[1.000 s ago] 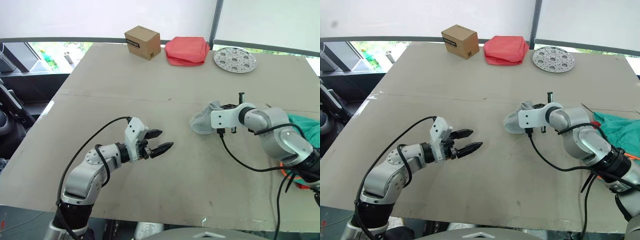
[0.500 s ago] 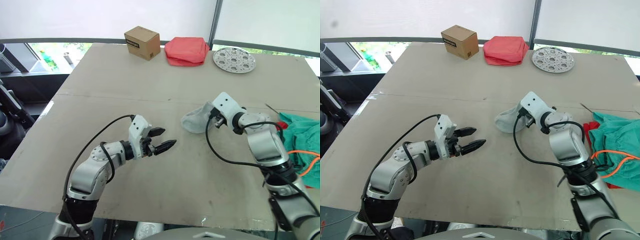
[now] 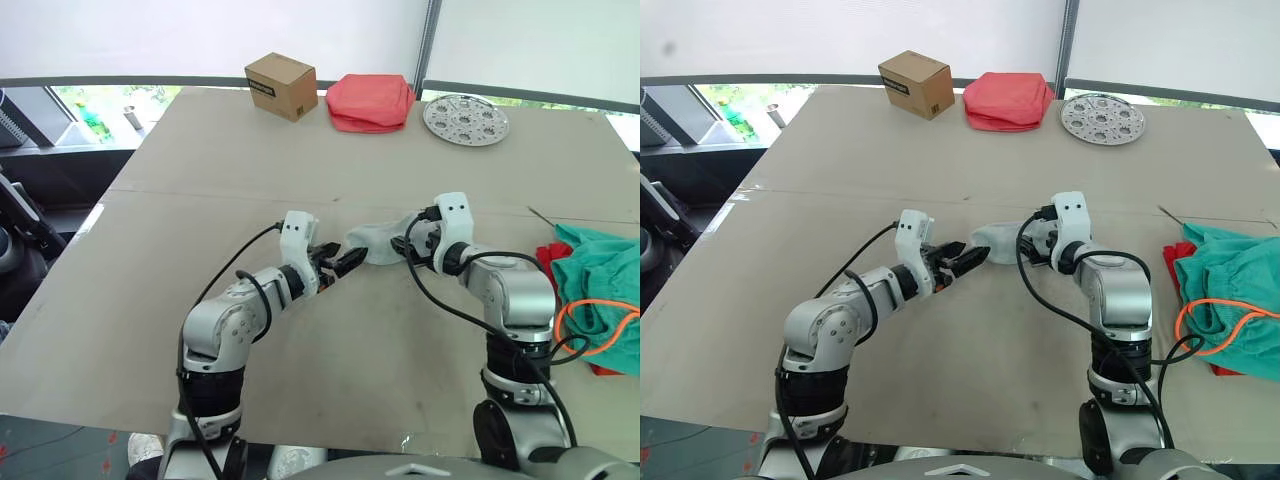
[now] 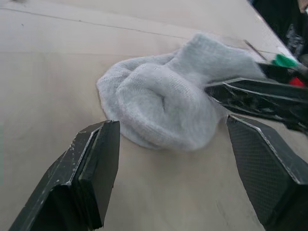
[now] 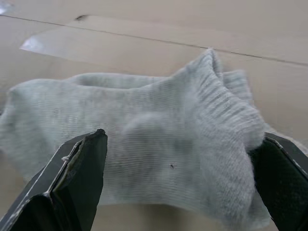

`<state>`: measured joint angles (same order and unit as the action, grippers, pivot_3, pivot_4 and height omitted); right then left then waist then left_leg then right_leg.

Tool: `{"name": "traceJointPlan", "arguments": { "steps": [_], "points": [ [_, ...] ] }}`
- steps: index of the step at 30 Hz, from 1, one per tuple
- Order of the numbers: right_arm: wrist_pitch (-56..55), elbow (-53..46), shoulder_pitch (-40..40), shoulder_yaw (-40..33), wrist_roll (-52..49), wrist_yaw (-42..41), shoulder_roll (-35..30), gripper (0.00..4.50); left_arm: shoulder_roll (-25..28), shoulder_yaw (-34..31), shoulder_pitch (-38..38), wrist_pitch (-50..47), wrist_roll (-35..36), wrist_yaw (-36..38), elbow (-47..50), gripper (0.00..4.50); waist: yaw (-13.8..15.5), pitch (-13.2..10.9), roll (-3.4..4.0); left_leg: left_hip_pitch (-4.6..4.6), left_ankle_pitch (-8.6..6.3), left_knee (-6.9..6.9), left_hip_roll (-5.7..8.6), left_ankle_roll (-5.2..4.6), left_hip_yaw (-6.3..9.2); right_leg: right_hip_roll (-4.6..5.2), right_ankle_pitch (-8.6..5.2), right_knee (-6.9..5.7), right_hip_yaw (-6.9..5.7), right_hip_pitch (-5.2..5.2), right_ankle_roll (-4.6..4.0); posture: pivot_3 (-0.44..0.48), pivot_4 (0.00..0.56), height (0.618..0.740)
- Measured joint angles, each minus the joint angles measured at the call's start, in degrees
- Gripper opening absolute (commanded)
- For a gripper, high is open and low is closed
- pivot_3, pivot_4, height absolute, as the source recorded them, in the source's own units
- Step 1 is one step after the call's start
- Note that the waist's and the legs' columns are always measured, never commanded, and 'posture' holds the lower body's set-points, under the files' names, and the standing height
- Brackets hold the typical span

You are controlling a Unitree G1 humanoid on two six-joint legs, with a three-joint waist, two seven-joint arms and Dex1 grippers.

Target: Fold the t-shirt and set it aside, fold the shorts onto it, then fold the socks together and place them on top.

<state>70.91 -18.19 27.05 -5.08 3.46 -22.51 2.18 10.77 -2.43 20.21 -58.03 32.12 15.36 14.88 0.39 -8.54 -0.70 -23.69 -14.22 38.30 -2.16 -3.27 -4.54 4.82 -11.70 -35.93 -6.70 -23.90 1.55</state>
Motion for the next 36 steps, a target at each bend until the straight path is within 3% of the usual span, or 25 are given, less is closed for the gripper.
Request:
{"name": "traceJointPlan", "arguments": {
  "steps": [5, 10, 13, 17, 20, 23, 30, 36],
  "points": [
    [-0.22, -1.57, -2.02, 1.00, -1.31, 3.84, 0.77, 4.41, -3.11, 0.39, 4.54, -0.60, -2.46, -4.44, -5.67, 3.77, 0.33, 0.00, -0.01, 0.00, -0.01, 0.03, 0.02, -0.02, -0.02, 0.04, -0.05, 0.02, 0.04, 0.01, 0.09, 0.000, 0.150, 0.740],
    [-5.11, -6.80, -6.01, 2.10, -2.28, 3.82, -6.45, 4.41, -4.03, 2.56, 8.10, 1.58, -4.63, -3.47, -10.97, 3.77, 0.60, 0.03, 0.03, 0.00, -0.10, 0.03, 0.07, -0.18, 0.02, 0.08, -0.09, 0.03, 0.01, 0.06, 0.14, 0.000, 0.150, 0.740],
    [-9.71, -12.38, -10.83, 3.70, -3.04, 1.49, -13.55, 4.50, -3.82, 4.55, 9.26, 4.26, -7.30, -2.37, -14.00, 2.55, 0.53, 0.10, 0.11, 0.05, -0.14, 0.03, 0.08, -0.22, 0.07, 0.09, -0.13, 0.04, -0.03, 0.12, 0.19, 0.000, 0.150, 0.740],
    [-14.33, -19.48, -16.68, 3.54, -7.77, -1.97, -15.13, 4.50, -3.35, 5.58, 10.63, 7.98, -10.73, -0.97, -18.37, 0.88, 0.53, 0.25, 0.26, 0.09, -0.15, 0.02, 0.04, -0.25, 0.15, 0.06, -0.16, 0.05, -0.10, 0.17, 0.22, 0.000, 0.150, 0.740],
    [-21.05, -22.88, -21.99, 3.84, -10.98, -5.64, -17.86, 4.50, -3.50, 5.70, 11.16, 10.86, -11.50, 1.27, -21.03, 0.11, 0.77, 0.28, 0.21, 0.02, -0.17, 0.07, 0.08, -0.28, 0.22, 0.16, -0.29, 0.14, -0.17, 0.21, 0.03, 0.000, 0.150, 0.740],
    [-23.77, -23.45, -24.26, 3.97, -12.82, -7.34, -18.56, 4.50, -1.91, 5.41, 11.59, 12.32, -11.57, 4.34, -22.17, 0.11, 0.59, 0.26, 0.20, 0.02, -0.16, 0.08, 0.08, -0.28, 0.21, 0.16, -0.28, 0.13, -0.16, 0.20, 0.03, 0.000, 0.150, 0.740],
    [-30.58, -22.09, -25.77, 4.80, -13.23, -8.27, -22.69, 4.50, 14.03, 7.33, 15.39, 19.89, -14.95, 19.91, -25.77, 0.11, 0.28, 0.19, 0.16, -0.04, -0.16, -0.07, -0.03, -0.26, 0.22, 0.01, -0.28, 0.12, -0.18, 0.01, 0.00, 0.000, 0.150, 0.740],
    [-32.89, -18.75, -23.84, 6.93, -13.99, -7.48, -22.14, 4.50, 25.93, 14.38, 21.85, 37.97, -28.39, 25.66, -36.76, 0.11, 0.46, 0.05, 0.02, -0.08, -0.17, -0.05, 0.02, -0.26, 0.19, 0.11, -0.30, 0.17, -0.19, 0.00, -0.03, 0.000, 0.150, 0.740]
  ]
}}
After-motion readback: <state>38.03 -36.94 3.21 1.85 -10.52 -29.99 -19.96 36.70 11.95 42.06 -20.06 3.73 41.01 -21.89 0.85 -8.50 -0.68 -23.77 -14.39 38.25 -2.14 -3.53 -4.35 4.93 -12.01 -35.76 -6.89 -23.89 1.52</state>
